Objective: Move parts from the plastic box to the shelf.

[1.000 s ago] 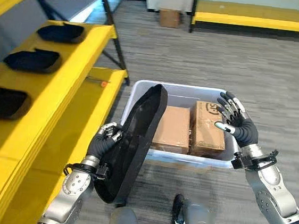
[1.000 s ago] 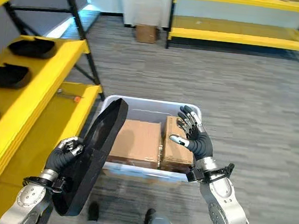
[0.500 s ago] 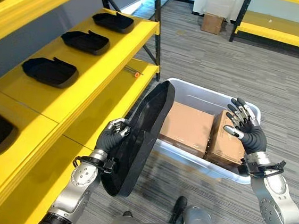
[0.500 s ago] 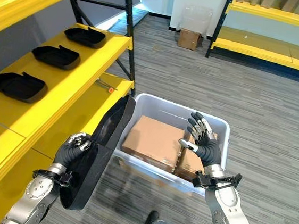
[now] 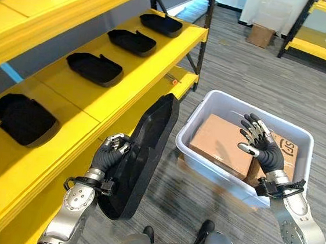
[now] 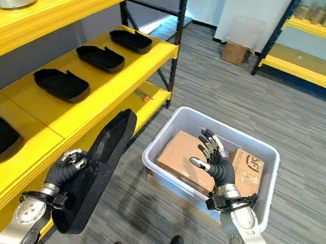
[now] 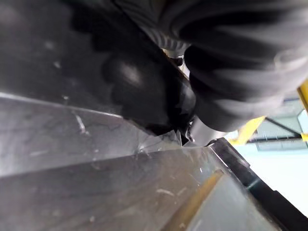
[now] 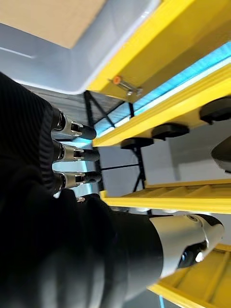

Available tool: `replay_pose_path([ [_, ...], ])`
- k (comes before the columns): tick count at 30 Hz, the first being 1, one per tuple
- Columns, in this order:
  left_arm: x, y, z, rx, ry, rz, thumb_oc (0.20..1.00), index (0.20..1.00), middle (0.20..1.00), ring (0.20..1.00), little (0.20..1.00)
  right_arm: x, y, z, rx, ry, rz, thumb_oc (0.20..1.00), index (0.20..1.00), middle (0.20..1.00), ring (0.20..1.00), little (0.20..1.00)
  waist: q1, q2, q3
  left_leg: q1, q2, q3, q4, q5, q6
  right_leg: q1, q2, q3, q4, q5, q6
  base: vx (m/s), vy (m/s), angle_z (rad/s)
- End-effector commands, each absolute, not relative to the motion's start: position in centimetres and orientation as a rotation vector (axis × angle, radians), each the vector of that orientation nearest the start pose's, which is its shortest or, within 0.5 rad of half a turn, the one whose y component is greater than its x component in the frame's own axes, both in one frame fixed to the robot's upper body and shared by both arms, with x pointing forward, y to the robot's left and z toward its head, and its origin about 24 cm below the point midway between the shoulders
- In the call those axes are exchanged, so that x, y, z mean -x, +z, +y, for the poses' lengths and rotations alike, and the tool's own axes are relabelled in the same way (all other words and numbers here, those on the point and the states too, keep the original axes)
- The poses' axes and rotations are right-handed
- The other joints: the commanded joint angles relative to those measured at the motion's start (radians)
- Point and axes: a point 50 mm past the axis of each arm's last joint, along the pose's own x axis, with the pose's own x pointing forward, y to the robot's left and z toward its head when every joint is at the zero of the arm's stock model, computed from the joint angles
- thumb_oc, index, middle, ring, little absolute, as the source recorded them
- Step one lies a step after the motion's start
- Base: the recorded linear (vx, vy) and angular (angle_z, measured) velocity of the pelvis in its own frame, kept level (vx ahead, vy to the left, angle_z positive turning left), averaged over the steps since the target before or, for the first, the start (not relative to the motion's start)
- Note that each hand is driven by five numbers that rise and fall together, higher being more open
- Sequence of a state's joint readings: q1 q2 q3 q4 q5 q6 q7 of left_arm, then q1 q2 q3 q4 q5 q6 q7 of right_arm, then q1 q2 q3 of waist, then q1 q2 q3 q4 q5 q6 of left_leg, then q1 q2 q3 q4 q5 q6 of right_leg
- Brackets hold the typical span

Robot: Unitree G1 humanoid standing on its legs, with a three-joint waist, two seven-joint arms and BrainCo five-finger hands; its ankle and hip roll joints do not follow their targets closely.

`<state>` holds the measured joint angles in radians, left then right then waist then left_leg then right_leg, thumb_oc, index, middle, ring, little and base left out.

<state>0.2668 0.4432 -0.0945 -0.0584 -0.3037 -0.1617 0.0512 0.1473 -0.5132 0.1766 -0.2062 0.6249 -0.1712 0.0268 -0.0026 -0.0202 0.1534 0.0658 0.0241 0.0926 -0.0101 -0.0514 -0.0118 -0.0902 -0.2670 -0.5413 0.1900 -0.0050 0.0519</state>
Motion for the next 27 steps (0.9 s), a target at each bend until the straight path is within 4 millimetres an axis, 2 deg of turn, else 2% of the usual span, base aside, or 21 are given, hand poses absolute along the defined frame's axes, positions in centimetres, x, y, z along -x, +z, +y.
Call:
replay_pose_path([
  [1, -20.1, 7.4, 23.0, -0.202, -0.006, -0.162, 0.200, 0.200, 0.200, 0.200, 0.200, -23.3, 9.1, -17.2, -0.166, 0.301, -0.216, 1.000, 1.000, 1.000, 1.000, 1.000, 0.007, -0.060, 0.003, -0.015, -0.069, 0.019, 0.018, -0.064, 0.064, 0.068, -0.077, 0.100, -0.183, 0.215, 0.159, -0.02, 0.230, 0.18],
  [5, -20.5, 7.6, 22.9, -0.232, -0.009, -0.176, 0.200, 0.200, 0.200, 0.200, 0.200, -23.5, 8.4, -16.2, -0.197, 0.325, -0.187, 1.000, 1.000, 1.000, 1.000, 1.000, 0.010, -0.060, 0.002, 0.003, -0.082, 0.004, -0.025, -0.049, 0.079, 0.049, -0.084, 0.148, -0.149, 0.204, 0.158, 0.00, 0.199, 0.09],
  [6, -20.7, 7.7, 23.0, -0.238, -0.005, -0.178, 0.200, 0.200, 0.200, 0.200, 0.200, -23.6, 8.4, -15.5, -0.210, 0.355, -0.184, 1.000, 1.000, 1.000, 1.000, 1.000, -0.003, -0.062, 0.008, 0.011, -0.076, -0.007, -0.042, -0.039, 0.085, 0.019, -0.050, 0.241, -0.111, 0.202, 0.144, -0.04, 0.133, 0.10],
  [7, -20.8, 7.6, 23.1, -0.242, -0.002, -0.178, 0.200, 0.200, 0.200, 0.200, 0.200, -23.6, 8.5, -15.4, -0.213, 0.365, -0.186, 1.000, 1.000, 1.000, 1.000, 1.000, -0.007, -0.063, 0.011, 0.009, -0.071, -0.007, -0.051, -0.026, 0.089, -0.003, -0.007, 0.302, -0.081, 0.170, 0.127, -0.06, 0.182, 0.31],
  [8, -20.9, 7.6, 23.1, -0.242, -0.001, -0.178, 0.200, 0.200, 0.200, 0.200, 0.200, -23.6, 8.6, -15.2, -0.210, 0.384, -0.183, 1.000, 1.000, 1.000, 1.000, 1.000, -0.014, -0.062, 0.013, 0.012, -0.064, -0.008, -0.063, -0.011, 0.093, -0.025, 0.063, 0.353, -0.036, 0.115, 0.103, -0.06, 0.109, 0.25],
  [11, -21.0, 7.6, 23.1, -0.251, -0.009, -0.173, 0.200, 0.200, 0.200, 0.200, 0.200, -23.4, 8.3, -15.3, -0.216, 0.405, -0.166, 1.000, 1.000, 1.000, 1.000, 1.000, -0.026, -0.074, 0.005, 0.001, -0.073, -0.029, -0.067, 0.014, 0.097, -0.028, 0.214, 0.418, 0.031, 0.012, 0.061, -0.03, 0.062, 0.11],
  [14, -20.9, 7.1, 22.8, -0.240, -0.034, -0.154, 0.200, 0.200, 0.200, 0.200, 0.200, -22.9, 8.0, -15.7, -0.212, 0.417, -0.150, 1.000, 1.000, 1.000, 1.000, 1.000, -0.048, -0.092, -0.017, -0.017, -0.092, -0.056, -0.059, 0.026, 0.098, -0.023, 0.332, 0.494, 0.049, -0.031, 0.036, -0.04, 0.001, 0.34],
  [15, -20.9, 7.0, 22.7, -0.231, -0.035, -0.150, 0.200, 0.200, 0.200, 0.200, 0.200, -22.8, 8.0, -15.7, -0.215, 0.424, -0.148, 1.000, 1.000, 1.000, 1.000, 1.000, -0.050, -0.100, -0.026, -0.028, -0.100, -0.064, -0.050, 0.024, 0.098, -0.013, 0.356, 0.525, 0.024, -0.036, 0.028, -0.03, -0.029, 0.68],
  [16, -20.9, 7.0, 22.7, -0.231, -0.035, -0.150, 0.200, 0.200, 0.200, 0.200, 0.200, -22.8, 8.0, -15.7, -0.215, 0.424, -0.148, 1.000, 1.000, 1.000, 1.000, 1.000, -0.050, -0.099, -0.026, -0.028, -0.100, -0.064, -0.049, 0.023, 0.098, -0.013, 0.356, 0.525, 0.023, -0.035, 0.028, -0.05, -0.048, 0.43],
  [17, -20.7, 6.8, 22.7, -0.218, -0.033, -0.145, 0.200, 0.200, 0.200, 0.200, 0.200, -22.7, 7.9, -15.7, -0.219, 0.434, -0.138, 1.000, 1.000, 1.000, 1.000, 1.000, -0.051, -0.103, -0.035, -0.037, -0.107, -0.071, -0.045, 0.030, 0.097, 0.011, 0.365, 0.556, -0.028, -0.032, 0.016, -0.06, -0.064, -0.02],
  [20, -20.4, 6.6, 22.5, -0.181, -0.025, -0.144, 0.200, 0.200, 0.200, 0.200, 0.200, -22.8, 7.9, -15.6, -0.223, 0.433, -0.139, 1.000, 1.000, 1.000, 1.000, 1.000, -0.038, -0.097, -0.053, -0.047, -0.108, -0.067, -0.053, 0.044, 0.092, 0.046, 0.362, 0.575, -0.112, -0.012, 0.012, -0.07, -0.081, -0.02],
  [22, -20.2, 6.9, 22.6, -0.149, -0.015, -0.155, 0.200, 0.200, 0.200, 0.200, 0.200, -22.9, 8.2, -15.7, -0.228, 0.431, -0.153, 1.000, 1.000, 1.000, 1.000, 1.000, -0.024, -0.086, -0.064, -0.054, -0.105, -0.051, -0.057, 0.049, 0.089, 0.068, 0.353, 0.567, -0.172, 0.007, 0.010, -0.07, -0.080, -0.13],
  [27, -20.0, 7.0, 22.1, -0.121, -0.046, -0.161, 0.200, 0.200, 0.200, 0.200, 0.200, -22.6, 8.2, -16.0, -0.230, 0.424, -0.150, 1.000, 1.000, 1.000, 1.000, 1.000, -0.022, -0.069, -0.083, -0.065, -0.107, -0.048, -0.036, 0.053, 0.076, 0.104, 0.345, 0.547, -0.223, 0.014, 0.002, -0.06, -0.084, -0.12],
])
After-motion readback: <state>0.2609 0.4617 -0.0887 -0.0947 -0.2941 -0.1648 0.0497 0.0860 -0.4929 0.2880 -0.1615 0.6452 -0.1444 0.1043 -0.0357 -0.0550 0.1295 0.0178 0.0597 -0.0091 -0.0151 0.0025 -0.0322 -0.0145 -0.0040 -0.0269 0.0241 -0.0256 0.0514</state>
